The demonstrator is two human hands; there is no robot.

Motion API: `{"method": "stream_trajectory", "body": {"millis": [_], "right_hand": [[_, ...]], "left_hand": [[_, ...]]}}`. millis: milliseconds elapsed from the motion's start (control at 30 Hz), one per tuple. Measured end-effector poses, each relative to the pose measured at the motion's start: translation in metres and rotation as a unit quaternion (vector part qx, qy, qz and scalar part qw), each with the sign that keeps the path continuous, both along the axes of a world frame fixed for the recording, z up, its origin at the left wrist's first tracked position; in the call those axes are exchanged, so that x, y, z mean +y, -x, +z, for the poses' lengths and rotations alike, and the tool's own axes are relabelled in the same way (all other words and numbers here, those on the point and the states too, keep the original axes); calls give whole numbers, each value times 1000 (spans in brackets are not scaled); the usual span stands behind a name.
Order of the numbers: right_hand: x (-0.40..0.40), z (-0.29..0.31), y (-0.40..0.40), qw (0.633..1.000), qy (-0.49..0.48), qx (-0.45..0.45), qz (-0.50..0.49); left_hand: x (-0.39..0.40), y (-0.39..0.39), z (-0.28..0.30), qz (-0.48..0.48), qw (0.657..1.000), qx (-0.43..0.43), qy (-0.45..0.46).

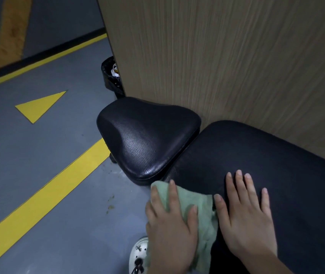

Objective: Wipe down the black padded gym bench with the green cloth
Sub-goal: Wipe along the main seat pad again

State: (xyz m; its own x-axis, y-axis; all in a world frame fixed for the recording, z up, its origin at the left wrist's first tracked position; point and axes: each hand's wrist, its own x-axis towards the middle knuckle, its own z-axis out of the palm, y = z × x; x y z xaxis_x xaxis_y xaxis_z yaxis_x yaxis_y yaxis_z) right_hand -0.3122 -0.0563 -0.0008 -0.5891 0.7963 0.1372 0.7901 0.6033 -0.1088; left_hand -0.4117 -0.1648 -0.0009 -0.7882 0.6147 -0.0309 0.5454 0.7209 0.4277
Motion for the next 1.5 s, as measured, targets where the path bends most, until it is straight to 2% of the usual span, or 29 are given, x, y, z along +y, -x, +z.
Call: {"method": "stream_trajectory", "body": {"millis": [67,167,300,500,633,700,800,900,1000,1133,1233,1367,1500], "right_hand": [[0,0,1,1000,-1,1,1],[0,0,1,1000,0,1,1],[0,1,0,1000,2,1,-1],[-1,4,2,1000,19,-9,-5],[0,6,4,1000,28,-3,-6],[-1,6,5,999,34,-5,-11],[-1,6,6,999,38,8,-10],[-1,8,5,998,54,21,-2],[-2,8,5,999,44,23,-11],[-1,8,6,999,50,15,-17],[-1,8,6,998,53,11,-16],[-1,11,6,998,61,19,-16],[-1,14,6,997,75,23,-15]], "left_hand": [[9,7,7,7,999,-15,34],[29,24,16,-4,997,11,78],[48,43,26,-29,997,-5,73],[15,20,14,-10,1000,4,19],[-9,-19,-4,42,998,-17,-52],[-6,-30,-4,60,996,-28,-58],[12,-22,4,92,993,-58,-37],[21,-11,12,132,989,-61,32],[31,7,20,106,991,-46,70],[46,26,23,77,993,-39,77],[30,17,18,82,996,-38,25],[1,-35,4,156,976,-89,-125],[6,-88,-2,233,955,-115,-140]]}}
